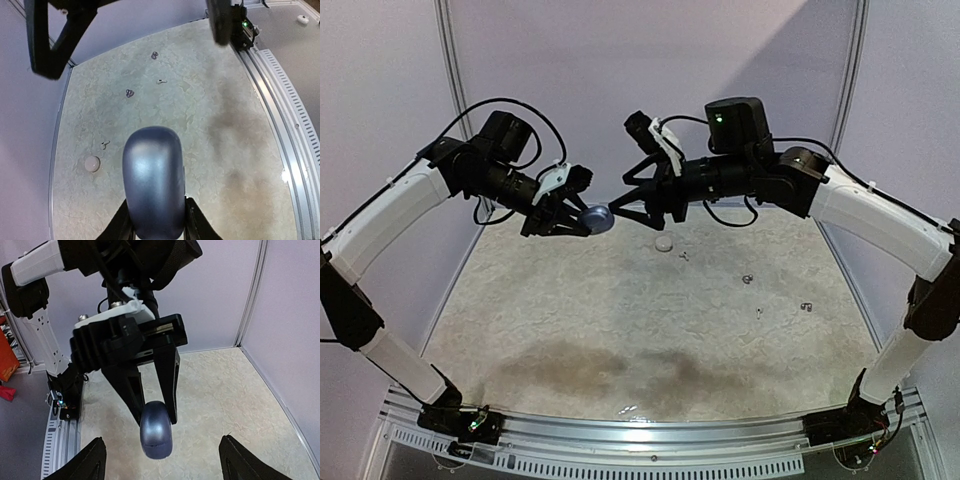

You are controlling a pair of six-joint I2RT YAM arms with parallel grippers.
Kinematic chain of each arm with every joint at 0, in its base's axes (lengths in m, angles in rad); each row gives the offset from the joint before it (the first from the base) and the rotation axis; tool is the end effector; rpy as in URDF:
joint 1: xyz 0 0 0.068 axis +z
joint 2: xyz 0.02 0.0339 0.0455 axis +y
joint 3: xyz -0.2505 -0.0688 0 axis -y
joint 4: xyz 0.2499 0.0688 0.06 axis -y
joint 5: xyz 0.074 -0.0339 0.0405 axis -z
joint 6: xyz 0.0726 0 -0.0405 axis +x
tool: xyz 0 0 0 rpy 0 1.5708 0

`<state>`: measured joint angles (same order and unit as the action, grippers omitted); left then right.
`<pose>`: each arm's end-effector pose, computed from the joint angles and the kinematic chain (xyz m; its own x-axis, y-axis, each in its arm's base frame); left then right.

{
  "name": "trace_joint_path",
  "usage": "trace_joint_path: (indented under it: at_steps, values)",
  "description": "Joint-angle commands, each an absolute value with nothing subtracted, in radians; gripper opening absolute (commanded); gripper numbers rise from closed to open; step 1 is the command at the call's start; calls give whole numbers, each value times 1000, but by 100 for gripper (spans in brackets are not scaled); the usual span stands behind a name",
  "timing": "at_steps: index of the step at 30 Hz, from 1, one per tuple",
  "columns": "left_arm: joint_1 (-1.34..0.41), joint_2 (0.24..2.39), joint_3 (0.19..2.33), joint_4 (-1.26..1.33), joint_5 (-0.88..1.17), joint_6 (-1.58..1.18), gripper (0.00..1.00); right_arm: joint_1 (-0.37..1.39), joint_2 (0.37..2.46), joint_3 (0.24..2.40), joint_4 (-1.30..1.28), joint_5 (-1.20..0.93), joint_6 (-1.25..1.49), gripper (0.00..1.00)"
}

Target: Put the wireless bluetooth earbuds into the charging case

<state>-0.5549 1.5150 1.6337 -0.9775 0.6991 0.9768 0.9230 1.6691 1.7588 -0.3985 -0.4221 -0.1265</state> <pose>0.2573 -0.2145 0.3547 0.2702 0.5788 -0.7694 0.9590 -0.0904 0.2688 0.2308 0.3542 0.4023 -0.0604 -0.2706 -0.9608 -0.9784 0.2068 0.0033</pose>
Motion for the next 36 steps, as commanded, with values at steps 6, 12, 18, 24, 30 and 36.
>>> trace_joint_path:
  at_steps: [6, 12, 18, 24, 30, 36]
  values:
    - [-577, 1496, 1627, -977, 717, 964, 0, 929, 1766, 1766, -309, -502, -201, 67]
    - [-577, 1499, 1623, -970, 714, 958, 0, 934, 1785, 1724, -280, -528, -199, 60]
    - [-577, 1507, 1627, -963, 713, 952, 0, 934, 1807, 1735, -291, -516, -200, 46]
    - [-577, 1511, 1626, -961, 715, 951, 0, 934, 1814, 1744, -330, -521, -223, 30]
    - [-574, 1508, 1615, -935, 715, 894, 4, 934, 1824, 1791, -365, -534, -241, 0]
    - [-482, 1417, 1428, -634, 736, 513, 86, 931, 1765, 1746, -214, -532, -152, 0]
